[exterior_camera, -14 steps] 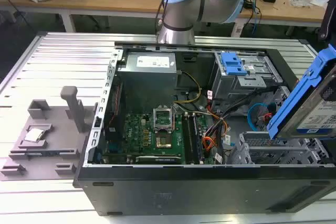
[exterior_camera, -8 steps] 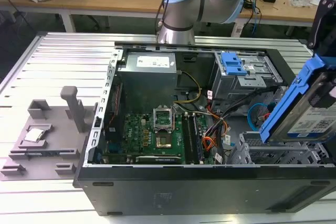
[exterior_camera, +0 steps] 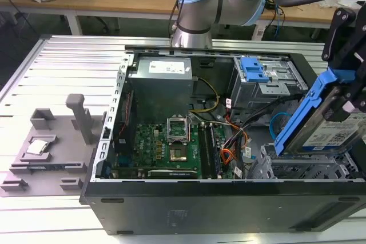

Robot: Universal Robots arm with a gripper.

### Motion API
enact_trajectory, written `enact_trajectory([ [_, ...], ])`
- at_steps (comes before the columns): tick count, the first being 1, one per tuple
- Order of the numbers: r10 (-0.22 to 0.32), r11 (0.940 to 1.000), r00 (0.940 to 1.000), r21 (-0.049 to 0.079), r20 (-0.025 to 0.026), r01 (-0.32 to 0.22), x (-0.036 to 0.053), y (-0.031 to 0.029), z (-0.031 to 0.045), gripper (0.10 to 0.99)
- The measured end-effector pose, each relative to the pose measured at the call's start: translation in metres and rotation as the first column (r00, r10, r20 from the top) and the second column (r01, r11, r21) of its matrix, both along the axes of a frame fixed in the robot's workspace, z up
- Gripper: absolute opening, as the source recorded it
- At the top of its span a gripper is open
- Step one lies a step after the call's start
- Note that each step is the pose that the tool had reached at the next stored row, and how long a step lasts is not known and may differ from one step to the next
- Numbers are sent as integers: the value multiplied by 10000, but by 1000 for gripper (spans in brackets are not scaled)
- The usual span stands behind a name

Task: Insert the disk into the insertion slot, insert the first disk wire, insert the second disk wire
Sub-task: 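Insert the disk into the insertion slot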

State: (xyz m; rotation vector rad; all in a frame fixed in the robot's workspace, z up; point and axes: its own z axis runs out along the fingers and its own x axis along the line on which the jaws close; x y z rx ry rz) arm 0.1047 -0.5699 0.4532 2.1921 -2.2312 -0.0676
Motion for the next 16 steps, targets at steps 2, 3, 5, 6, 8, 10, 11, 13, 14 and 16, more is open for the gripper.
enact_trajectory([
  [2, -1, 10000, 10000, 3, 0, 1, -1, 14, -42, 365],
  [3, -1, 10000, 10000, 2, 1, 1, -4, 20, -72, 365],
  [5, 1, 10000, 10000, 1, 0, -1, -11, 36, -121, 365],
  [6, 0, 10000, 10000, 0, 1, 0, -12, 54, -156, 365],
  [8, 0, 10000, 10000, 1, 1, 0, -12, 65, -177, 365],
  [10, 0, 10000, 10000, 3, 1, 0, -12, 73, -201, 365],
  [11, 0, 10000, 10000, 1, 1, 0, -12, 76, -213, 365],
  [13, 0, 10000, 10000, 1, 0, 0, -12, 79, -243, 365],
  [14, 0, 10000, 10000, -1, 0, 0, -12, 79, -266, 365],
  [16, 0, 10000, 10000, -2, 0, 0, -13, 78, -307, 365],
])
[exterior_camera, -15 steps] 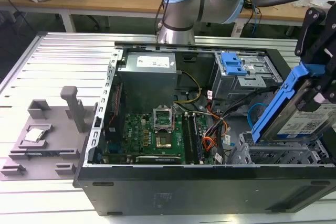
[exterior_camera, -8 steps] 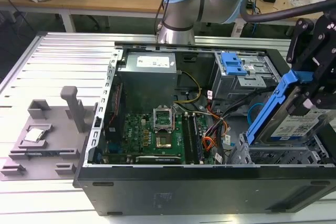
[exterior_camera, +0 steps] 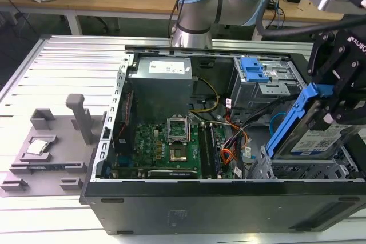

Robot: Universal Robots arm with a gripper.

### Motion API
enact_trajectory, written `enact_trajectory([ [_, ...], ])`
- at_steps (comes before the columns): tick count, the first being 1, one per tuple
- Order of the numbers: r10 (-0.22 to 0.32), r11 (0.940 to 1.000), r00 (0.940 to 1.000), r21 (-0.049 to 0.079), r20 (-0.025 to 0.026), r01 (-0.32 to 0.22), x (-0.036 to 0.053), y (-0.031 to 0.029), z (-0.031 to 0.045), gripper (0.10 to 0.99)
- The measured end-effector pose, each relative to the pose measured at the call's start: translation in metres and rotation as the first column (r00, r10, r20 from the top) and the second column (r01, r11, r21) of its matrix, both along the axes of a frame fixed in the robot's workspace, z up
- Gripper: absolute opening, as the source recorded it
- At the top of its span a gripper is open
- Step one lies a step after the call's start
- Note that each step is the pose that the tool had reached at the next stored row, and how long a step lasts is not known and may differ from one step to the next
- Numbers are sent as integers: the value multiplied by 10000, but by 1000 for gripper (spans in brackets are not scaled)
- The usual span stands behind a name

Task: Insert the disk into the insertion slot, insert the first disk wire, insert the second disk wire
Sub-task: 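Insert the disk into the insertion slot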

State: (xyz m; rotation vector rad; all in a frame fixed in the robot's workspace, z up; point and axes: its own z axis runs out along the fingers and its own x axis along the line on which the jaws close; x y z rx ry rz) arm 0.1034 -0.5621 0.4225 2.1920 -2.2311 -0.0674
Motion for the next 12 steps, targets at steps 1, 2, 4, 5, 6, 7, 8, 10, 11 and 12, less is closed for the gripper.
enact_trajectory([
  [1, 0, 10000, 10000, 2, 0, 0, 0, 0, -21, 365],
  [2, 0, 10000, 10000, 4, 0, 0, 0, 0, -41, 365],
  [4, -1, 10000, 10000, 3, -1, 1, 0, 0, -93, 365],
  [5, 0, 10000, 10000, 3, -2, 0, 0, 0, -122, 365],
  [6, -1, 10000, 10000, 2, -3, 1, -1, 0, -154, 365],
  [7, -1, 10000, 10000, 3, -3, 1, -1, 1, -171, 365],
  [8, 0, 10000, 10000, 4, -4, 0, 0, 0, -195, 365],
  [10, -1, 10000, 10000, 3, -5, 1, 0, 0, -240, 365],
  [11, -1, 10000, 10000, 2, -5, 1, -1, 0, -262, 365],
  [12, -1, 10000, 10000, 2, -5, 1, -1, 0, -285, 365],
])
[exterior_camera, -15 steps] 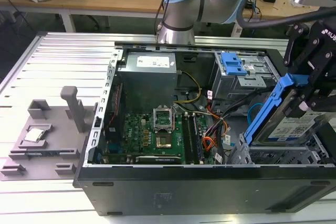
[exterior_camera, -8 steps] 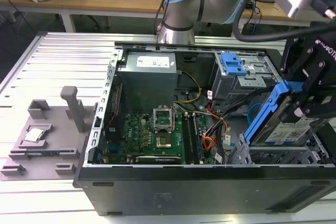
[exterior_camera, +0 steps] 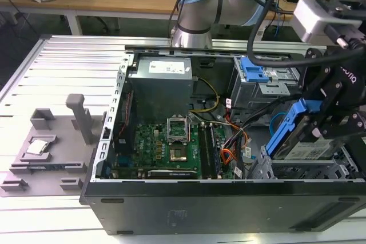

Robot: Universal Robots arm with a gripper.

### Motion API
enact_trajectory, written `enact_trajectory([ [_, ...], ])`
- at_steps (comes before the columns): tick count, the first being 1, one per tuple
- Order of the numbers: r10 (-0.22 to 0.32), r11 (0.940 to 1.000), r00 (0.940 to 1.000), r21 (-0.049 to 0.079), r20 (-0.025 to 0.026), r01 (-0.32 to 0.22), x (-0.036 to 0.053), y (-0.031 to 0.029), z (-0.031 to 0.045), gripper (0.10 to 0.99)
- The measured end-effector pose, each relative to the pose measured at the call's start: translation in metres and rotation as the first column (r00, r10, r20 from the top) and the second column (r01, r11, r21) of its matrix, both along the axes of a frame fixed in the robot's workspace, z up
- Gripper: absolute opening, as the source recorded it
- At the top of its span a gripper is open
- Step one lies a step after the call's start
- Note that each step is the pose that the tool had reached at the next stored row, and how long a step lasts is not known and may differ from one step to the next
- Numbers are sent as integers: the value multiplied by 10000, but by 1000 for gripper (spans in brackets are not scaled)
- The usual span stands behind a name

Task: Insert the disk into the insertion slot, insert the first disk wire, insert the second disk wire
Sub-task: 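Insert the disk into the insertion slot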

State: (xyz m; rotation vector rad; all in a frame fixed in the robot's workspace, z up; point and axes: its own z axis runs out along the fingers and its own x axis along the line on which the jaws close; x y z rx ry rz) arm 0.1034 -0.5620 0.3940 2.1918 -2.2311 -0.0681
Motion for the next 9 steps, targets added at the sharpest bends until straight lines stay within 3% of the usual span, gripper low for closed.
enact_trajectory([
  [8, 0, 10000, 10000, 3, 1, 0, 0, 0, -19, 373],
  [9, 0, 10000, 10000, 0, 0, 0, 0, 0, -20, 439],
])
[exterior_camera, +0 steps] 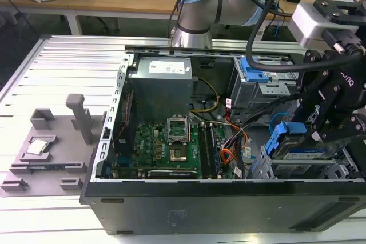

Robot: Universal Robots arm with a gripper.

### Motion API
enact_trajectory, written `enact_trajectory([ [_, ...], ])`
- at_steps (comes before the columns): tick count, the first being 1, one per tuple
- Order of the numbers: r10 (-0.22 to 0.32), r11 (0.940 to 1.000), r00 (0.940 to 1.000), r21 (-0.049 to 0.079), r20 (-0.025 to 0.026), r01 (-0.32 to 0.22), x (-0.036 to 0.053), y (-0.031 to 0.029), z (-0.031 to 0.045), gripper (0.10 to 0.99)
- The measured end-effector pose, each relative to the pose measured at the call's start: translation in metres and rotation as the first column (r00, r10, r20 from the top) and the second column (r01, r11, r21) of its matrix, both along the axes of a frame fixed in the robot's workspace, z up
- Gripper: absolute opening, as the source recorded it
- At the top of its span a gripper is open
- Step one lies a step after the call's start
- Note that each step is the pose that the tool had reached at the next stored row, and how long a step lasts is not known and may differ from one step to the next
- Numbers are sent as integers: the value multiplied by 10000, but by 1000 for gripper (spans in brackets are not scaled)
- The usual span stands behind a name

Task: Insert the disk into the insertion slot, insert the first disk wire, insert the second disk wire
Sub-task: 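Insert the disk into the insertion slot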

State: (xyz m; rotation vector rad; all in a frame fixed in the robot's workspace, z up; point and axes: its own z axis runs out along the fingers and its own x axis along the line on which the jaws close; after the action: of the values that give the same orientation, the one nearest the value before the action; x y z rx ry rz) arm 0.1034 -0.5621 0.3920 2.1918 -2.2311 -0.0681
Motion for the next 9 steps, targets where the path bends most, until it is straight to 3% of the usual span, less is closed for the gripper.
enact_trajectory([
  [6, 0, 10000, 10000, -1, 0, 0, 0, 0, -5, 439],
  [9, 0, 10000, 10000, -6, 0, 0, 0, 0, 54, 439],
])
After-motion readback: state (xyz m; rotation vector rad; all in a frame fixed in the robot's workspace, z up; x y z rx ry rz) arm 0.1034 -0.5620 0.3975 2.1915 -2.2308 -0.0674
